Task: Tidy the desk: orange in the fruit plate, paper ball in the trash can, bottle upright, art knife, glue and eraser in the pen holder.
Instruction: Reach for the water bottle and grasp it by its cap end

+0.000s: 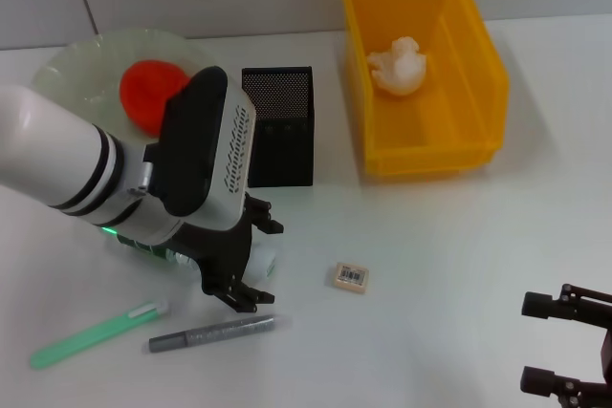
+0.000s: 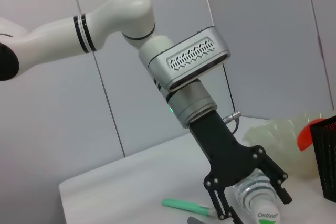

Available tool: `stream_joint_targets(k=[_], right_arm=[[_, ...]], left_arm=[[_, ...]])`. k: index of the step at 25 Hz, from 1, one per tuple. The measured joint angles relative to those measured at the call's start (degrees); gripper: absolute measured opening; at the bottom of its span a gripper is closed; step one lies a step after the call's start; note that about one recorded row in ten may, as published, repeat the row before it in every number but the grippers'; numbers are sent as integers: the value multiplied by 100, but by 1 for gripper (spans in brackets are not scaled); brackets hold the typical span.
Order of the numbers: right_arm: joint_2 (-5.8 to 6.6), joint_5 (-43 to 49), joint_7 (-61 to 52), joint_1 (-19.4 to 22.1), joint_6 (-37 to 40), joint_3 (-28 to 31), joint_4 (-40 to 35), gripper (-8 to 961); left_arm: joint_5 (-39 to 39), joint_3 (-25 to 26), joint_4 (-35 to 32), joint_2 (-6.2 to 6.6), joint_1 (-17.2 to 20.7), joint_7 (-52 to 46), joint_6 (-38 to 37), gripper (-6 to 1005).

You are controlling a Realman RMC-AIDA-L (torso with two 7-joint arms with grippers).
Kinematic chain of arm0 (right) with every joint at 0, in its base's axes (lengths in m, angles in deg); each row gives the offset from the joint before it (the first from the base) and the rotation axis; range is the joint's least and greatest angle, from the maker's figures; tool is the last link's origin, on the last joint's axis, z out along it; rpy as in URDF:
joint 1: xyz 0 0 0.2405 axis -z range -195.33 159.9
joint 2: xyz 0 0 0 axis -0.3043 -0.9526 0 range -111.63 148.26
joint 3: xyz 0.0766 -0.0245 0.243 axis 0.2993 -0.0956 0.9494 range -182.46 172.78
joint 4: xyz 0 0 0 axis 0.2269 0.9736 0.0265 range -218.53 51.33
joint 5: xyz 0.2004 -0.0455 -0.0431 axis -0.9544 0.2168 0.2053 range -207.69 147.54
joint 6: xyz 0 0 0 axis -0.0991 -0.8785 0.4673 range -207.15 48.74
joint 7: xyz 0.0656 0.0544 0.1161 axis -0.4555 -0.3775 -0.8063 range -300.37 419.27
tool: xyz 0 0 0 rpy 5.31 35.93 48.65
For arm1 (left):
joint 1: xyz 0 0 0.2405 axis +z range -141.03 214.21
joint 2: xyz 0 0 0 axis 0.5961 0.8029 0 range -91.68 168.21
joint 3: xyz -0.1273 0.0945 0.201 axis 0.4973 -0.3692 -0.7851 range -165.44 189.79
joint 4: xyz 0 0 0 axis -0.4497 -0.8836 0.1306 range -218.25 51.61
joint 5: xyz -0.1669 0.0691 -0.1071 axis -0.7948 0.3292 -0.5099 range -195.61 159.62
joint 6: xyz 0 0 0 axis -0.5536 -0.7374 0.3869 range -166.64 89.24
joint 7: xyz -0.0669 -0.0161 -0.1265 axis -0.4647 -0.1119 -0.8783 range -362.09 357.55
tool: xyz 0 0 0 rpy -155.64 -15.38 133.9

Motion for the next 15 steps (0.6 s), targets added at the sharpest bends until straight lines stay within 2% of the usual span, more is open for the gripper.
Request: stream_joint_targets(k=[4, 12, 15], right_arm=[[-1, 22, -4, 0, 2, 3, 20, 774], [-1, 61, -54, -4, 28, 0, 50, 773], [-1, 61, -68, 9, 55, -1, 54, 773]], left_arm=[[19, -125, 3, 0, 12, 22, 82, 841], [86, -406, 7, 0, 66, 44, 393, 652], [109, -468, 8, 0, 76, 60, 463, 475]])
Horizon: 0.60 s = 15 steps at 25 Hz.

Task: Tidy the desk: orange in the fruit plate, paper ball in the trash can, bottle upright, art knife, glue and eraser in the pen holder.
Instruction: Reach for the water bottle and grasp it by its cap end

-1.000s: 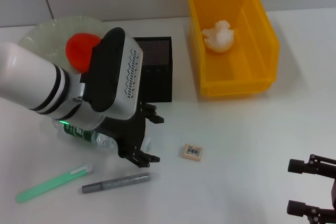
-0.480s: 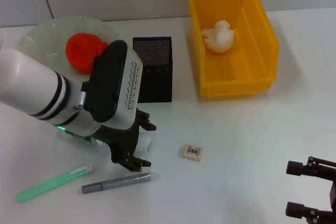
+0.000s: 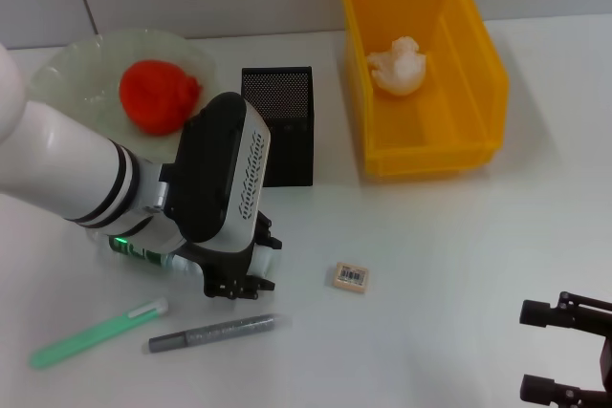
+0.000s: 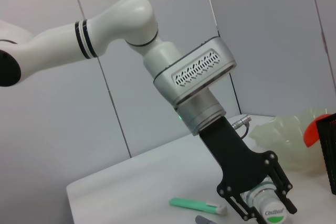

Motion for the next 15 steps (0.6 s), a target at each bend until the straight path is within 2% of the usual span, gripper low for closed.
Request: stream_joint_targets(k=[8, 15], right_arm=[[0, 0, -6, 33, 23, 4, 68, 773], [0, -2, -7, 48, 188, 36, 96, 773]], left_arm=[[205, -66, -108, 0, 42, -23, 74, 442], [160, -8, -640, 26, 315, -187, -13, 434]])
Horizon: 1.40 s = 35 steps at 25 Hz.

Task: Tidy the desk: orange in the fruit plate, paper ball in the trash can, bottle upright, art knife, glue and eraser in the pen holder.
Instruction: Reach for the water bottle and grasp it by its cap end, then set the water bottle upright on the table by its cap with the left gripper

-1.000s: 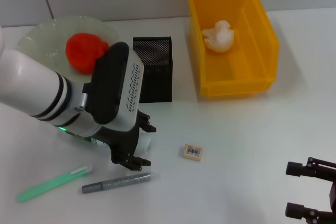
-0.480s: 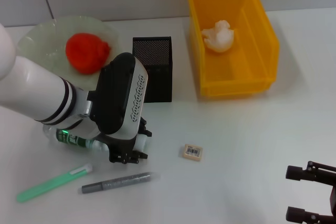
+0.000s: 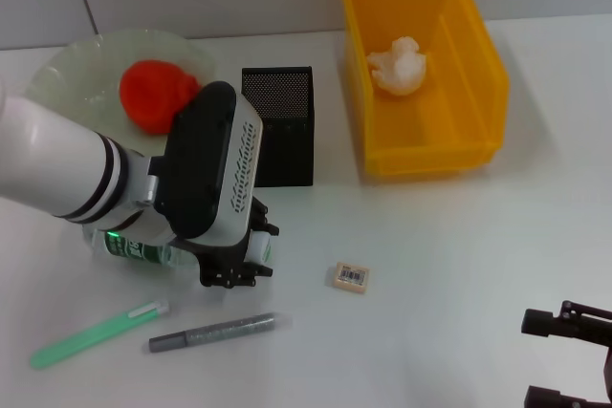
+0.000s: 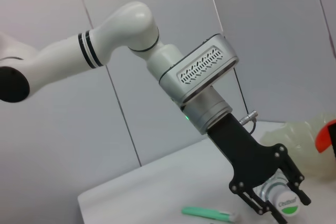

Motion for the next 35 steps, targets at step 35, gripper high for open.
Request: stream_joint_targets(k=[35], right_arm=[[35, 6, -70, 0, 100, 144, -34, 773]], left_arm=[[-2249, 2039, -804, 28, 1768, -175, 59, 432]])
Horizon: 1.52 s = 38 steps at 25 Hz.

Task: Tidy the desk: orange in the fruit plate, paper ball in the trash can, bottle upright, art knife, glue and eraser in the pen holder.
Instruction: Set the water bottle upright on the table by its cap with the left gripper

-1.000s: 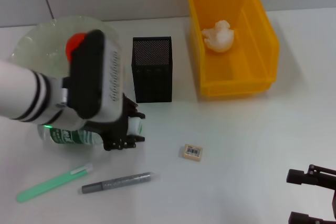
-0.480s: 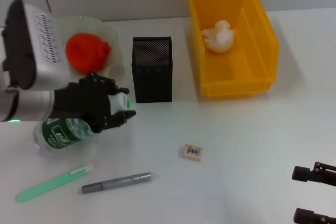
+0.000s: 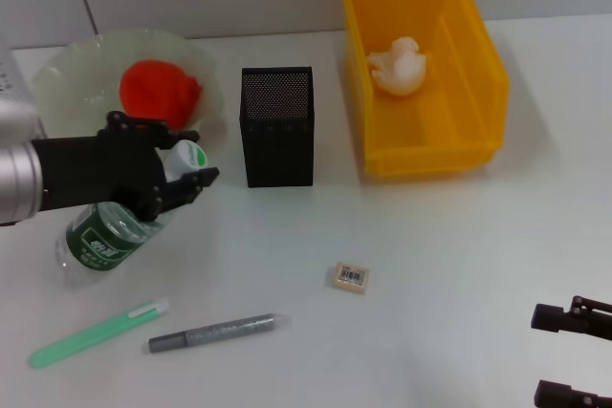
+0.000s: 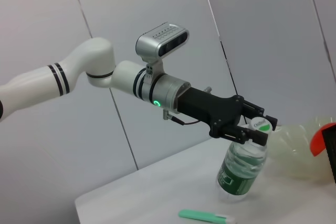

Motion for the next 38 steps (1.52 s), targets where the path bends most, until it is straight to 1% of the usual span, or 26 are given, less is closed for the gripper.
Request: stream_joint_targets(k=[1, 4, 5, 7, 10, 11, 15, 16, 19, 25, 31, 38], right_arm=[[0, 1, 0, 0, 2, 0, 0, 773], [-3, 2, 0, -5, 2, -1, 0, 773], [-3, 2, 0, -5, 2, -1, 0, 773], [-11, 2, 0, -9, -5, 0, 0, 773], [-15, 2, 0, -13, -16, 0, 1, 774], [-13, 2, 0, -26, -17, -1, 10, 774], [-11, 2, 0, -41, -17, 0, 12, 774], [-13, 2, 0, -43, -17, -1, 9, 774], [-9, 2, -4, -52, -20, 0, 2, 774], [-12, 2, -6, -53, -17, 0, 0, 774], [-15, 2, -8, -53, -21, -2, 0, 774], [-18, 1, -9, -53, -38, -25, 6, 774]], left_arm=[[0, 0, 0, 0, 0, 0, 0, 432], [-404, 122, 25, -1, 204, 136, 59, 432], [-404, 122, 25, -1, 204, 136, 59, 432], [-634, 204, 65, -1, 329, 241, 82, 432], [-697, 226, 77, -1, 357, 275, 85, 432], [-927, 277, 167, -1, 451, 423, 90, 432], [-1190, 344, 297, -1, 516, 581, 87, 432], [-1432, 399, 404, -1, 574, 750, 74, 432], [-1819, 507, 614, -1, 671, 1021, 49, 432], [-1995, 547, 730, -1, 717, 1163, 31, 433], [-2430, 561, 863, -5, 870, 1471, 17, 434], [-2639, 596, 1087, 1, 889, 1648, 11, 436]])
